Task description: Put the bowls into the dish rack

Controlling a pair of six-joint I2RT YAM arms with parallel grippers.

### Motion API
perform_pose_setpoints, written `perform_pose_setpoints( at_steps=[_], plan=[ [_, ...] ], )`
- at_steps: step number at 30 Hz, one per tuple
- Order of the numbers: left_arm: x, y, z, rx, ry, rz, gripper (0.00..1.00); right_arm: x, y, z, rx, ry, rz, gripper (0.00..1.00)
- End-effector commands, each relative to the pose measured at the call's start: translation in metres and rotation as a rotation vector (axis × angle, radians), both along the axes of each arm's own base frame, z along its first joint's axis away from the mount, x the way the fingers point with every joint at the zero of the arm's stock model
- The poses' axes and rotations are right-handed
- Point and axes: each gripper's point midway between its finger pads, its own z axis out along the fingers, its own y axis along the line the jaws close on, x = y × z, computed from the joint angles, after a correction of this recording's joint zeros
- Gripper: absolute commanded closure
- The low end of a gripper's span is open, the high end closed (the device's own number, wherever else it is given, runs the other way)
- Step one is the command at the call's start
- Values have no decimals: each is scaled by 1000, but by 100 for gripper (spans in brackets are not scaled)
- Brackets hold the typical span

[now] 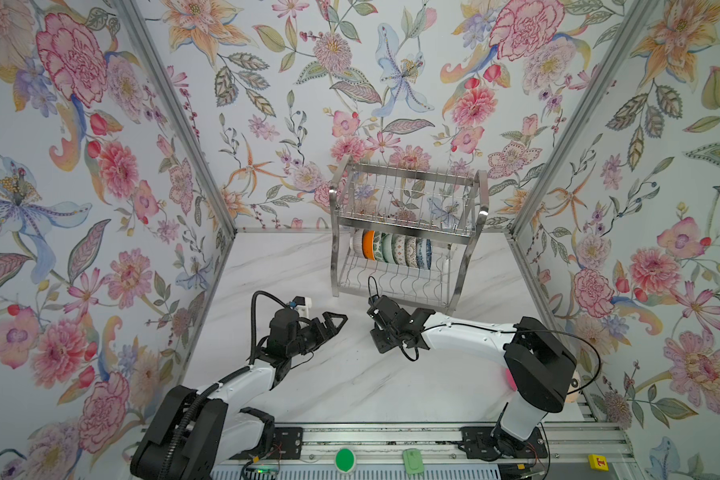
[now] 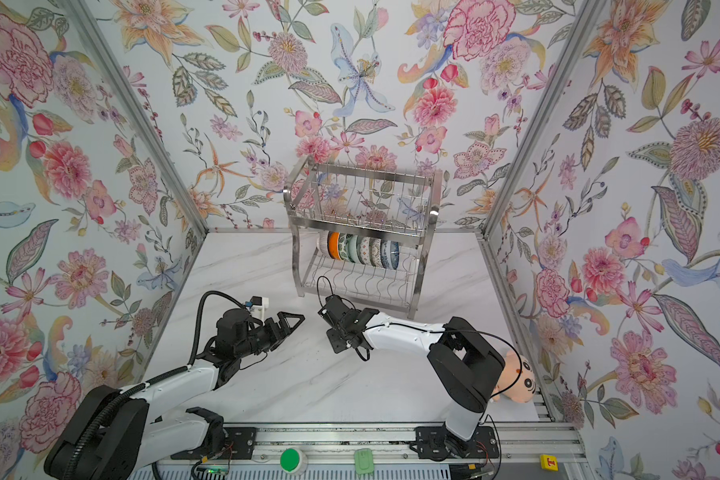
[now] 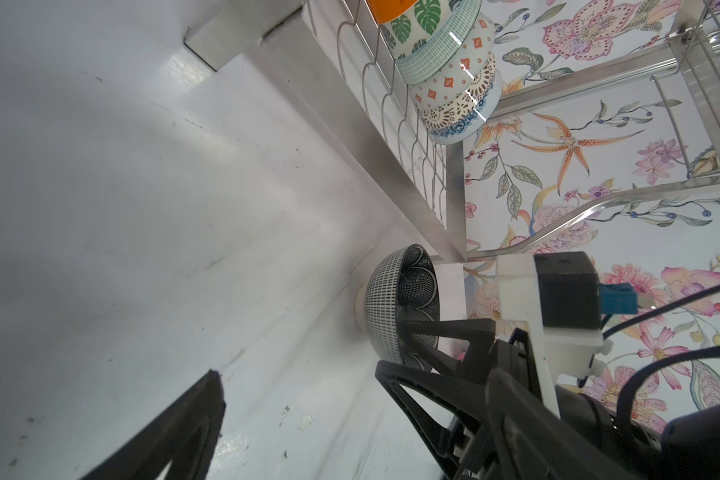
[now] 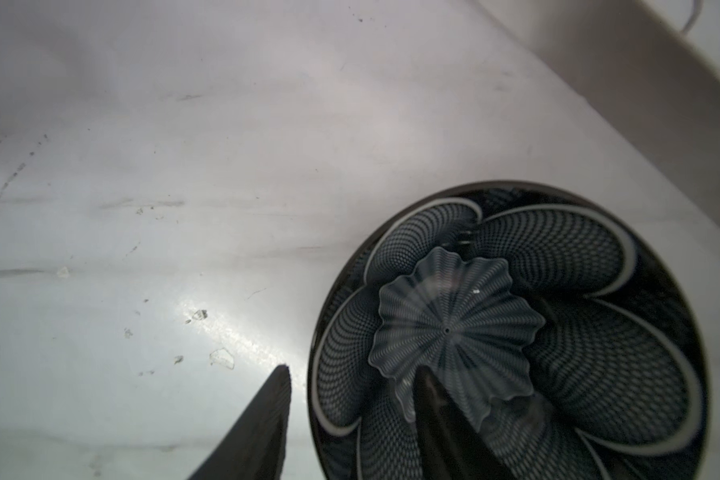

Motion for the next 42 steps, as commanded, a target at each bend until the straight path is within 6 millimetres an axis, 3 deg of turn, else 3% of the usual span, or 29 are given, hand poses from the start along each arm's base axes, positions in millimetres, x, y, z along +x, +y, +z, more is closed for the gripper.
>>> perform_pose_setpoints(
  at_steps=[1, 8, 15, 30, 42],
  plan=[
    [-1, -4, 4, -25, -10, -11, 1, 6, 4, 2, -11, -21, 7, 61],
    [2, -15, 7, 11, -24, -28, 1, 3, 2, -4, -26, -7, 27, 87],
    [2, -31, 7, 11, -23, -63, 1, 4, -14, 6, -10, -19, 3, 100],
    [1, -88, 19, 11, -57, -174, 1, 9, -78, 46, 99, -58, -144, 100],
    [0, -159, 22, 14, -76, -278, 0, 11, -165, 74, 194, -91, -342, 100]
  ],
)
